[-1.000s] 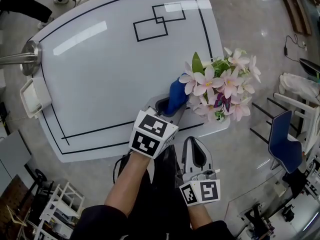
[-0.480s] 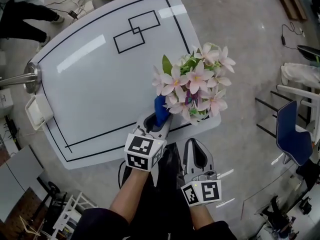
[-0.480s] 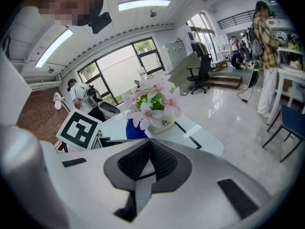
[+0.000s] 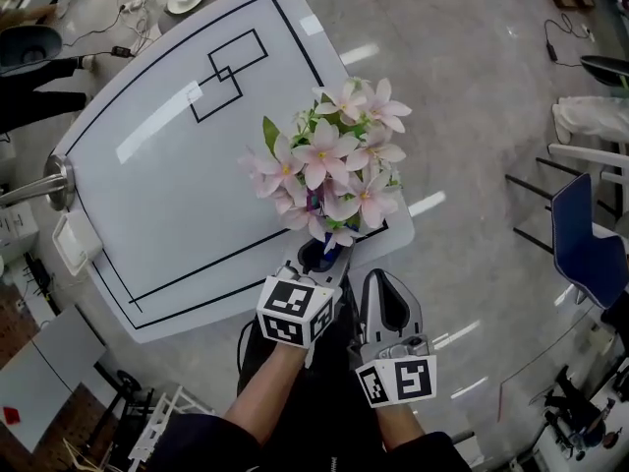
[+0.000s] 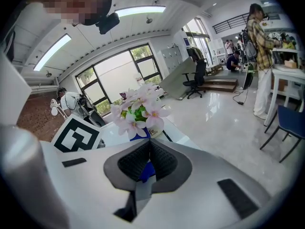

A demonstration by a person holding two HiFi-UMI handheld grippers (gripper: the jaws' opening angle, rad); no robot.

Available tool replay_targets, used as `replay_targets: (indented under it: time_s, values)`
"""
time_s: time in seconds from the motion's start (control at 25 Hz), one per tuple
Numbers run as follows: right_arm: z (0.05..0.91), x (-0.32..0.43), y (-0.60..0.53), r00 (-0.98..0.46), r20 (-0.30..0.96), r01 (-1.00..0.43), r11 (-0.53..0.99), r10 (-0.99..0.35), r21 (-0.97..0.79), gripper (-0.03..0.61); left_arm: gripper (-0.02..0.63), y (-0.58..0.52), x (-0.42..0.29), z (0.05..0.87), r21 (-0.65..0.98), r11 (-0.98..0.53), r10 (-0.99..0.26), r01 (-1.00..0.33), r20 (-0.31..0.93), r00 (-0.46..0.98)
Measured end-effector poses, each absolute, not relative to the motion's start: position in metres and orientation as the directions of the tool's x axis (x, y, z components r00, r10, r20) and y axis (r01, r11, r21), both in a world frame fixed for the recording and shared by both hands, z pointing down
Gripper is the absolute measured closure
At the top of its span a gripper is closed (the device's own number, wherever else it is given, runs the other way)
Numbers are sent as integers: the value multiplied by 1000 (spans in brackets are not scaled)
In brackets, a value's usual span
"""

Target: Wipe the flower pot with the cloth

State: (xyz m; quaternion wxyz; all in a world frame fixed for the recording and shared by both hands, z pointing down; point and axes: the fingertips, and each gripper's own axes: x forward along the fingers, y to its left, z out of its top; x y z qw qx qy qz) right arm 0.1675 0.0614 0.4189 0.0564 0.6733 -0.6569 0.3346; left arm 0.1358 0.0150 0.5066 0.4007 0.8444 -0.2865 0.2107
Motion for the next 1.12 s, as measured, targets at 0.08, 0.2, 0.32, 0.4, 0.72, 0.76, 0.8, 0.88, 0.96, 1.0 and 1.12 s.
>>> replay_targets:
  time_s: [0.08,0.2,0.32,0.4,0.72,0.76,0.8,0.88,0.96,1.0,1.12]
  values:
    - [418,178,63,-76,523,-921,-140,-849,-362,571,477,18,151,507,563,-522,-304,-640,579,757]
    - [416,196,65,-58,524,-922,-156,-850,-355,571,477,14,172,505,573,-525,-310,-630,560,768]
    - [417,212,69,-34,528,-919,-181,-848,-350,571,477,12,195,498,611,-513,-310,-603,524,794]
    - [415,223,71,-16,528,-918,-196,-849,-344,571,477,12,214,494,632,-509,-316,-584,494,810]
    - [394,256,67,24,500,-926,-208,-865,-315,571,477,-53,249,484,645,-366,-546,-671,435,716]
    - [395,258,68,24,503,-927,-209,-864,-313,571,477,-64,247,484,651,-326,-577,-685,437,690]
    - [396,258,68,24,507,-927,-209,-861,-313,571,477,-73,246,484,658,-292,-600,-694,439,669]
    - [398,258,68,19,515,-926,-209,-857,-314,571,477,-84,243,485,682,-228,-624,-695,446,642]
    - [400,256,67,11,520,-926,-205,-854,-316,571,477,-87,241,488,708,-173,-631,-684,454,629]
    - [401,255,66,7,520,-927,-201,-854,-317,569,477,-85,240,490,717,-155,-630,-679,458,627]
    - [400,250,62,0,517,-929,-192,-856,-317,571,477,-74,236,496,721,-147,-609,-677,473,637]
